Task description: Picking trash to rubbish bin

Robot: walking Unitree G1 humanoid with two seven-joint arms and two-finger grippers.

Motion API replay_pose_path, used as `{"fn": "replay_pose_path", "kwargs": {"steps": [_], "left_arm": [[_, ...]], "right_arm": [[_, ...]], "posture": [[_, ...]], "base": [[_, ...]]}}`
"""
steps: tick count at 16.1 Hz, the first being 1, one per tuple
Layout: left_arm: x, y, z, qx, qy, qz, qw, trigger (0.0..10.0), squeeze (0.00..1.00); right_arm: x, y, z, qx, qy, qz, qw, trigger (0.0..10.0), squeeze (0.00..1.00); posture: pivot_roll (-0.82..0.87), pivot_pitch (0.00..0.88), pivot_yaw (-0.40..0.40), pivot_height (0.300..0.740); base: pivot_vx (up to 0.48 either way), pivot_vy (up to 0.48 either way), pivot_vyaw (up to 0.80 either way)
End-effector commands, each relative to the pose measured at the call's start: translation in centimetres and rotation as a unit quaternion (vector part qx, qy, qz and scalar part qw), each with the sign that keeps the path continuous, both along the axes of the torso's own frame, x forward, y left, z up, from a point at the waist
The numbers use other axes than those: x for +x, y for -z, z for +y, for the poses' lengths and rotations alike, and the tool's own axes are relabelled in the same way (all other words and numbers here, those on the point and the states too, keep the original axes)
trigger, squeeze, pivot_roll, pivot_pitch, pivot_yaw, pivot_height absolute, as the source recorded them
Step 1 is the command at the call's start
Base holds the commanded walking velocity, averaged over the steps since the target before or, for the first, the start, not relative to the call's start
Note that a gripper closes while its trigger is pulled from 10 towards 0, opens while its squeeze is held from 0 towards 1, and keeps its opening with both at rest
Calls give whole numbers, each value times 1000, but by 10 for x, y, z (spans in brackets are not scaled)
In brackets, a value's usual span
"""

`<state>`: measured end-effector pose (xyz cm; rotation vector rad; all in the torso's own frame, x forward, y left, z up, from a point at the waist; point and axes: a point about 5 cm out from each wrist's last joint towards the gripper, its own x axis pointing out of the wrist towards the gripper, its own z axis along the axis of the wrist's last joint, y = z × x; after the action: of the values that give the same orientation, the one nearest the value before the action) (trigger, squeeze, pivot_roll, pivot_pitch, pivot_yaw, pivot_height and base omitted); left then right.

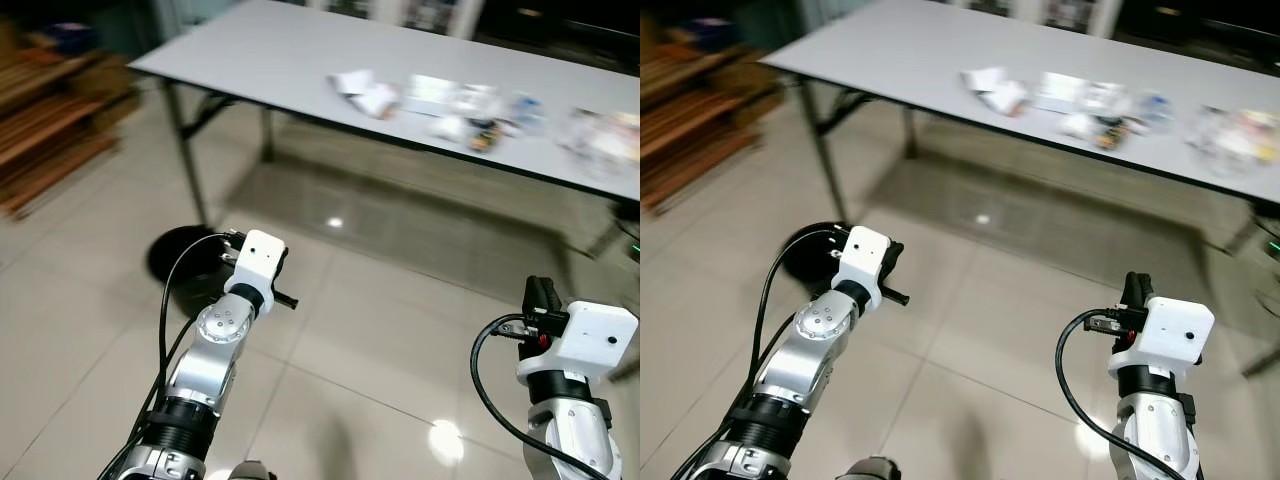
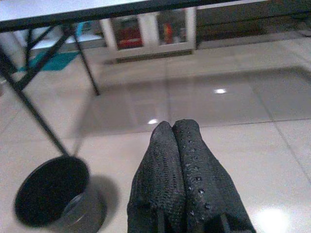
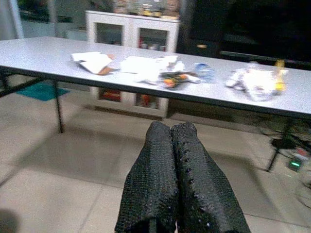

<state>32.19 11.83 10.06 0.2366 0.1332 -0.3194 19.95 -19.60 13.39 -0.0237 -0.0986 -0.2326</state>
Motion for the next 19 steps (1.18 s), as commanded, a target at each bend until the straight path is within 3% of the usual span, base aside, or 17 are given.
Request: {"fn": "replay_pose_path", "kwargs": {"steps": [1, 5, 19], "left_arm": [[4, -3, -3, -10, 1, -1, 1000, 10000, 0], [4, -4, -5, -22, 7, 0, 1000, 10000, 0], [9, -7, -6, -27, 1, -5, 1000, 10000, 0]], "right_arm": [[0, 2, -4, 3, 10, 4, 1000, 10000, 0], [0, 1, -5, 10, 14, 0, 1000, 10000, 0], [6, 2, -1, 13, 6, -4, 1000, 10000, 0]], "posture": [[125, 60, -63, 740], [120, 61, -61, 740], [128, 55, -61, 740]], "base": [[0, 0, 0], [0, 0, 0], [474, 0, 0]]}}
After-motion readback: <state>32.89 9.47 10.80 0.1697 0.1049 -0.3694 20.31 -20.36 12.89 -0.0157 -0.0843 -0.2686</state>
